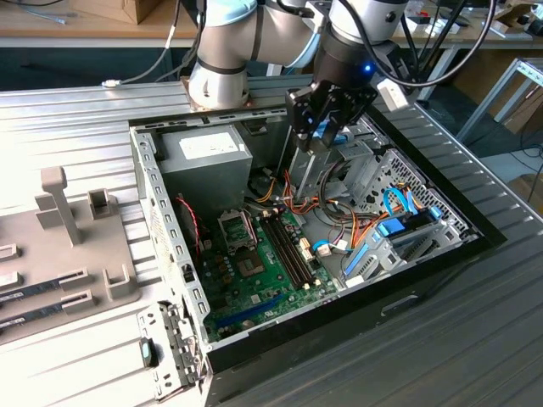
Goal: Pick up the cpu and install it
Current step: 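Pick up the cpu and move it towards the insertion slot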
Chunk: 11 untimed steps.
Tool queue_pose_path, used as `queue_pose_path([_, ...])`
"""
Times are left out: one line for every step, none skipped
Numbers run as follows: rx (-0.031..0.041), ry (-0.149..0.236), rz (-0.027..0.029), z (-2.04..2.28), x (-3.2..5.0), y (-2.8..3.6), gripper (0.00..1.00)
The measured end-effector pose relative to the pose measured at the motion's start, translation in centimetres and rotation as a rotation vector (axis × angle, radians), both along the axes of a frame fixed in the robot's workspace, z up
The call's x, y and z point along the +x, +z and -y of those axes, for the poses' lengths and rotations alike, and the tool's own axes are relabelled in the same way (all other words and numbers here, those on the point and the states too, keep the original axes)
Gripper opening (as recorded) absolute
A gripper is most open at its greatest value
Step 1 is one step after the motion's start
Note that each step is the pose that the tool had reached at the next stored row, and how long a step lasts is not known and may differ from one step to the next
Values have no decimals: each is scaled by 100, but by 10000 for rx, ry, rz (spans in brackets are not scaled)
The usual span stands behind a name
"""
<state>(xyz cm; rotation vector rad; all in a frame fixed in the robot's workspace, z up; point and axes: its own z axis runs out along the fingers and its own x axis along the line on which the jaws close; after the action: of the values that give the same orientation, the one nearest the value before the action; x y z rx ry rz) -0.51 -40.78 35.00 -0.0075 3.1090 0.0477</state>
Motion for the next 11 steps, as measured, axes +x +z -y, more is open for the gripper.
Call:
queue_pose_path([1,0,0,0,-5,-1,47])
queue_pose_path([1,0,0,0,-10,-3,47])
queue_pose_path([0,0,0,0,-16,-5,47])
queue_pose_path([0,0,0,0,-20,-7,47])
queue_pose_path([0,0,0,1,-47,-23,47])
queue_pose_path([0,1,0,1,-71,-52,47])
queue_pose_path([-1,1,-1,1,-80,-73,47])
queue_pose_path([-1,1,0,1,-82,-79,47])
queue_pose_path([-1,0,-1,1,-84,-82,47])
queue_pose_path([0,0,0,1,-85,-85,47])
queue_pose_path([0,1,0,1,-88,-92,47])
